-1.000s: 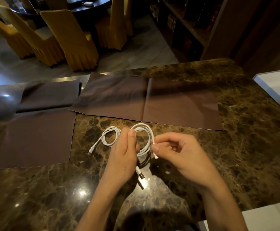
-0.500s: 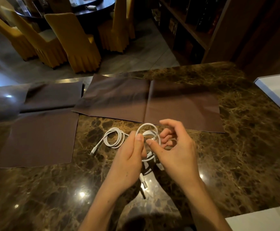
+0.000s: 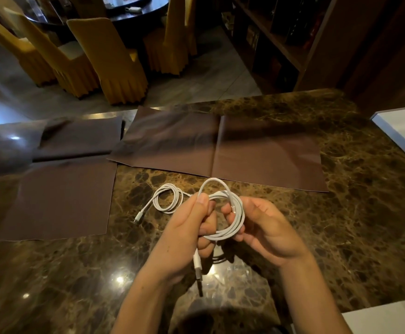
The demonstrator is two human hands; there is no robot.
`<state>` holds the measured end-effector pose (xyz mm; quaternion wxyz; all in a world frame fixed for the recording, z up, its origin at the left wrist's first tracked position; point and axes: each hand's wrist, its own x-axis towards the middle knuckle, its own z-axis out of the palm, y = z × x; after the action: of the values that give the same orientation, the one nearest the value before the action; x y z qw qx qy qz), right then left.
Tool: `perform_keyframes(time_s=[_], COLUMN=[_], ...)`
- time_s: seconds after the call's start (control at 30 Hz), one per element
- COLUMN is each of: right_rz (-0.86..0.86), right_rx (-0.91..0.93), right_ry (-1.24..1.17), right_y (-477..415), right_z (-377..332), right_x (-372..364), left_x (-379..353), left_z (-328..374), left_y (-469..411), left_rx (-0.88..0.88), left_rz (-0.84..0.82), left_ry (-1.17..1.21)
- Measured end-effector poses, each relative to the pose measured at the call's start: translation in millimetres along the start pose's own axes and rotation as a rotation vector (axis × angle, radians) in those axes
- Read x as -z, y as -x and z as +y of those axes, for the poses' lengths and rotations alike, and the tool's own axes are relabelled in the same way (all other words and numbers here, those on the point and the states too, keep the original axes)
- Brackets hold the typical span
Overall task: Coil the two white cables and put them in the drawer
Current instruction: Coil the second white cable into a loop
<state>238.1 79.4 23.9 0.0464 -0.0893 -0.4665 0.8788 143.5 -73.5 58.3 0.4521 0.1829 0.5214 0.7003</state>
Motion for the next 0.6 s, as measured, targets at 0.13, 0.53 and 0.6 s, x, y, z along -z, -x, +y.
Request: perform_keyframes(time_s=[0.13,0.53,0.6], right_rz=[-0.007,0.152,0.157], right_rx=[-0.030,0.108,0.124], right_ry=[-0.194,0.245,0.269], right_y=[-1,24,24], right_z=[6,-37,-37], right_x=[1,37,36], left_x=[2,23,22], left_z=[4,12,12], left_y=[2,13,12], left_rx=[0.023,0.104,0.109], left_rz=[-0.062,-0.105,-0.093], left_ry=[0.160,0.153,0.173])
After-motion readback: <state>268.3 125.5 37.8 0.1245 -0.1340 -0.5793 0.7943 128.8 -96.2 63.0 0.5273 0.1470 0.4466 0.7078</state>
